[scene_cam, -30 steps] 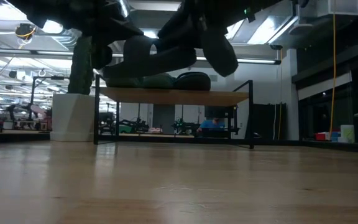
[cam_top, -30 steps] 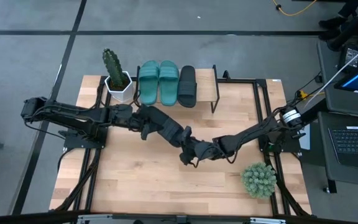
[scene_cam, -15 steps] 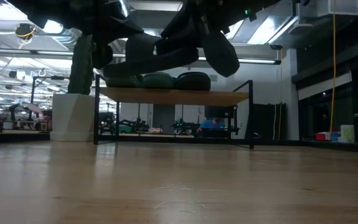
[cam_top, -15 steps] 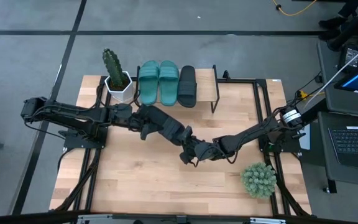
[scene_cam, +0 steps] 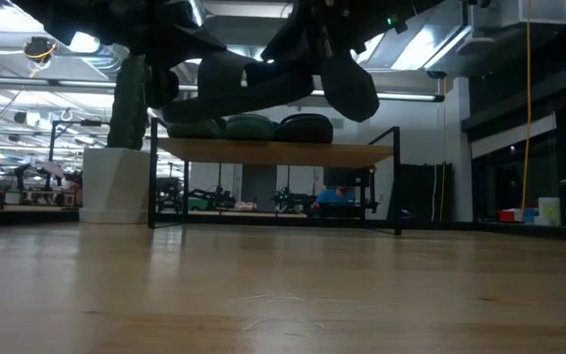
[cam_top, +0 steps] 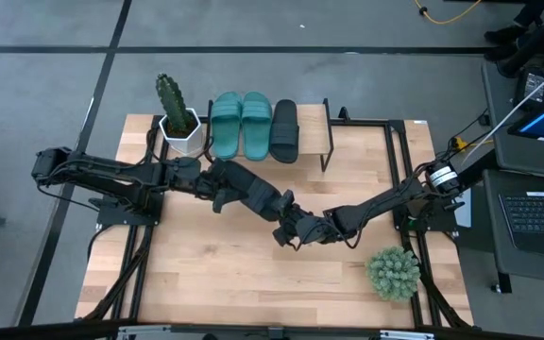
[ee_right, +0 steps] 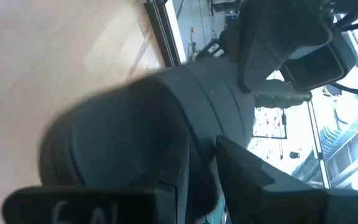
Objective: Pick and place slides into the shelf
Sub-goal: Put the black slipper on the shelf
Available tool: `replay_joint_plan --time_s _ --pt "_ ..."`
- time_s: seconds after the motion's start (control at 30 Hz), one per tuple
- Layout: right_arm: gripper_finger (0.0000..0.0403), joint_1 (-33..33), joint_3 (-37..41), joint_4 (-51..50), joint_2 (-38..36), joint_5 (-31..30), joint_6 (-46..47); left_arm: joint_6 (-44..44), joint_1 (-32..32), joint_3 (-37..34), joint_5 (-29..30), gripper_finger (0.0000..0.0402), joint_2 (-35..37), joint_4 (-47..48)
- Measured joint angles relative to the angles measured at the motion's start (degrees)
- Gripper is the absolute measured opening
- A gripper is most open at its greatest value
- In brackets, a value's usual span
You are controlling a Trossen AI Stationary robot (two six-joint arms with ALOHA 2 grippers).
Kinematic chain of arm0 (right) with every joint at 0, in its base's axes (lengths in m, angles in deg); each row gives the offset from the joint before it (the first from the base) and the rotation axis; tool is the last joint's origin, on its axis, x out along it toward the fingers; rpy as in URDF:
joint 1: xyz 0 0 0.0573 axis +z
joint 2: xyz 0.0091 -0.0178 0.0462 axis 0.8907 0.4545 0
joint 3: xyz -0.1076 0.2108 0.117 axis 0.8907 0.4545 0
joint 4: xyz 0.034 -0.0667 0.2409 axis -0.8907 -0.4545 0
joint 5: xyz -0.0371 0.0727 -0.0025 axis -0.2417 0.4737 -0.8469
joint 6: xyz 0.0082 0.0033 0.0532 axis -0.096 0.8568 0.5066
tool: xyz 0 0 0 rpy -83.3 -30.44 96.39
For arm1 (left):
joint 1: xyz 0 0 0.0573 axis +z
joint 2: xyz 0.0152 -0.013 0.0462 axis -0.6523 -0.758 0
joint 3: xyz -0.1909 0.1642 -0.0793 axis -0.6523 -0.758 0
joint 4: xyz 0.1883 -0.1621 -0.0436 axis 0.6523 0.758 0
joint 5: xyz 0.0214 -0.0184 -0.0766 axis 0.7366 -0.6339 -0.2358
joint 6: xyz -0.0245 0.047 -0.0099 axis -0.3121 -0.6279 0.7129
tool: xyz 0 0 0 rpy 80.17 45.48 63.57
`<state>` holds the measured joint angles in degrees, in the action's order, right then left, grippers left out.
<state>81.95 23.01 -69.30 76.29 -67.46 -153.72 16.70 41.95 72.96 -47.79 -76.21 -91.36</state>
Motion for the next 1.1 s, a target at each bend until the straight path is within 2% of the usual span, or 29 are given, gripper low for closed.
replay_joint_plan --time_s 0.13,0.43,0.7,1.1 --pt "0.0073 0.02 0.02 0.07 0.00 -0.17 -0.09 -0.01 0.00 0.00 -0.65 0.0000 0.01 0.01" --pt "0.0024 0.02 0.07 0.04 0.00 -0.23 1.43 -0.01 0.00 0.00 -0.50 0.0000 0.01 0.03" --pt "0.0015 0.23 0.07 0.23 0.00 -0.34 1.82 -0.21 0.00 0.00 -0.61 0.0001 0.03 0.06" --pt "0.0004 1.96 -3.51 -2.23 0.00 -0.81 5.00 -3.31 -0.11 0.00 -1.10 0.0078 0.10 0.03"
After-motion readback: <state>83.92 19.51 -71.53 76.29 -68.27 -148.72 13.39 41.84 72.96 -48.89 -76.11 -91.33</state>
